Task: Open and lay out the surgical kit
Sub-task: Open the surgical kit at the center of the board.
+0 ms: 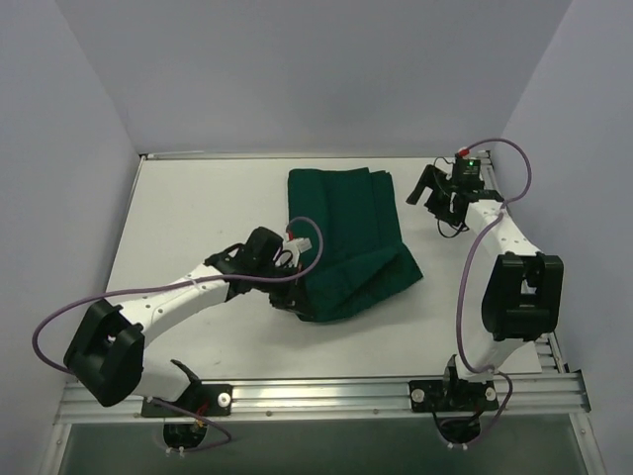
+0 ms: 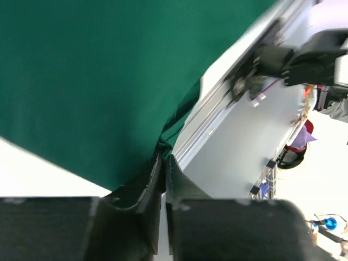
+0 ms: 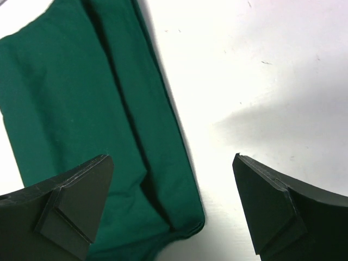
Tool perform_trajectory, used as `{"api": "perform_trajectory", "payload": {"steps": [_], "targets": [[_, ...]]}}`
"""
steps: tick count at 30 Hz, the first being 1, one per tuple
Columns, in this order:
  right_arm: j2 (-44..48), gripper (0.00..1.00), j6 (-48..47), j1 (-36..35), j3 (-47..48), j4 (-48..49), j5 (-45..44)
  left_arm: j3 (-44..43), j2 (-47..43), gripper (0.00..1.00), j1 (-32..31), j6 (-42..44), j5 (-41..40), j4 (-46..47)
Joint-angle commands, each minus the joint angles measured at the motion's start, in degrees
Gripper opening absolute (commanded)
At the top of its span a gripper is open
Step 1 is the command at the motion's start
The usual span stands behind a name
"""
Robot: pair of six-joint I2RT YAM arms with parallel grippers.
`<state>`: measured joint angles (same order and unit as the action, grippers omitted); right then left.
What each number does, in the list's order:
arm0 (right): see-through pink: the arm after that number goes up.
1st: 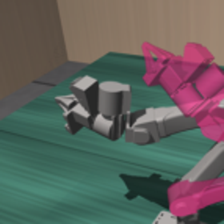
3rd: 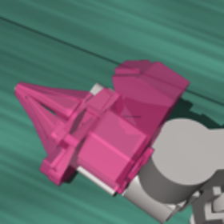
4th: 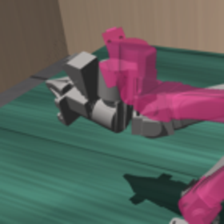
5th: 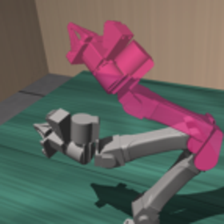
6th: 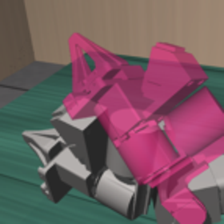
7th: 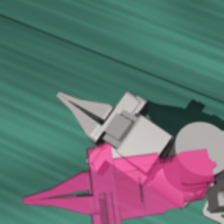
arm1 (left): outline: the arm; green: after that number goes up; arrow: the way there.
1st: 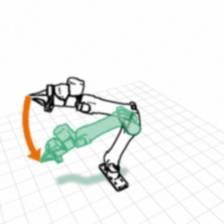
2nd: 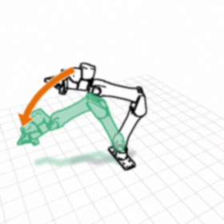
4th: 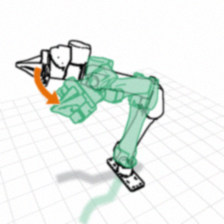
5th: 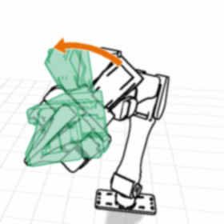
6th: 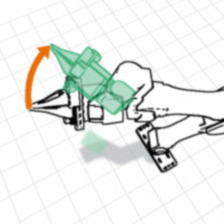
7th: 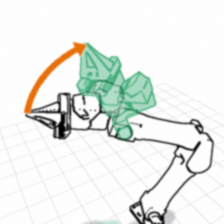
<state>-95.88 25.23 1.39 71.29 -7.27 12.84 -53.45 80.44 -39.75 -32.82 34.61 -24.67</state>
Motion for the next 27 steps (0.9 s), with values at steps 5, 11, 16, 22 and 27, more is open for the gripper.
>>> {"api": "perform_trajectory", "payload": {"steps": [5, 11, 16, 22, 27], "targets": [[3.85, 1.0, -1.41, 0.46, -3.16, 0.59, -0.63, 5.29, -5.64, 0.37, -0.86, -3.57, -4.29, 2.34], [6.13, 1.0, -2.56, 0.37, -6.77, -0.29, -0.1, 5.46, -10.99, 0.66, -3.49, -5.94, -4.2, -0.2], [9.38, 1.0, -1.51, -3.21, -12.47, 1.46, 2.71, 1.17, -12.42, 0.72, -3.85, -3.66, -10.24, -4.15], [11.67, 0.95, -0.98, -9.3, -16.52, 2.52, 3.24, -9.11, -7.06, 0.66, -3.94, -1.11, -13.6, -3.98], [13.26, 0.83, -2.81, -9.47, -21.09, 3.66, 5.78, -15.71, -3.54, 0.61, -3.85, 1.53, -18.35, -6.28]]}}
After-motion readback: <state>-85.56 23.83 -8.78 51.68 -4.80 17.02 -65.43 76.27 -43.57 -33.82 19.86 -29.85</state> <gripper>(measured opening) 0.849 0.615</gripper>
